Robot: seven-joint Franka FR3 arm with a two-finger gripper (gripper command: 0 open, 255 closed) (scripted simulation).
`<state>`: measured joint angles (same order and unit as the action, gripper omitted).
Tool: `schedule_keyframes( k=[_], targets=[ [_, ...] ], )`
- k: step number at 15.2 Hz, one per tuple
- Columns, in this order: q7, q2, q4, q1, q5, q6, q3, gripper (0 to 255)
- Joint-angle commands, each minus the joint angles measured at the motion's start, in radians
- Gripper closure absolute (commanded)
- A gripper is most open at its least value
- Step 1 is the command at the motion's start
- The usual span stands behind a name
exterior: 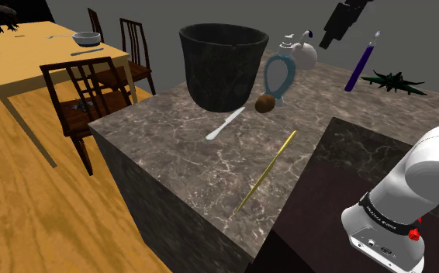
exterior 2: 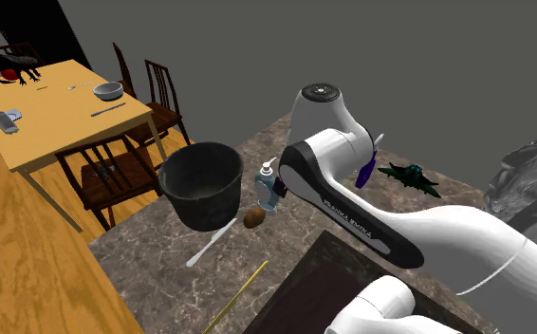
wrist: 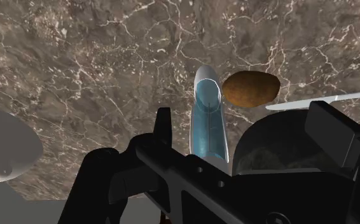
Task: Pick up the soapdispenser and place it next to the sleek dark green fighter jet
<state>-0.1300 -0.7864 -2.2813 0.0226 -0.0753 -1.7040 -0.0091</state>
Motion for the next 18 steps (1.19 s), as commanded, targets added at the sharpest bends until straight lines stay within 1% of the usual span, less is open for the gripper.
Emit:
schedule_keyframes(
  k=[1, 6, 10, 18],
  targets=[
    [0.0, 0.0, 0.0, 0.0, 0.0, 0.0, 0.0, 0],
    [-0.065, 0.065, -0.092, -0.03, 0.08, -0.26, -0.097, 0],
    [-0.143, 0.151, -0.129, -0.077, 0.171, -0.458, -0.179, 0],
    [-0.152, 0.207, -0.183, -0.091, 0.185, -0.568, -0.18, 0]
  ],
)
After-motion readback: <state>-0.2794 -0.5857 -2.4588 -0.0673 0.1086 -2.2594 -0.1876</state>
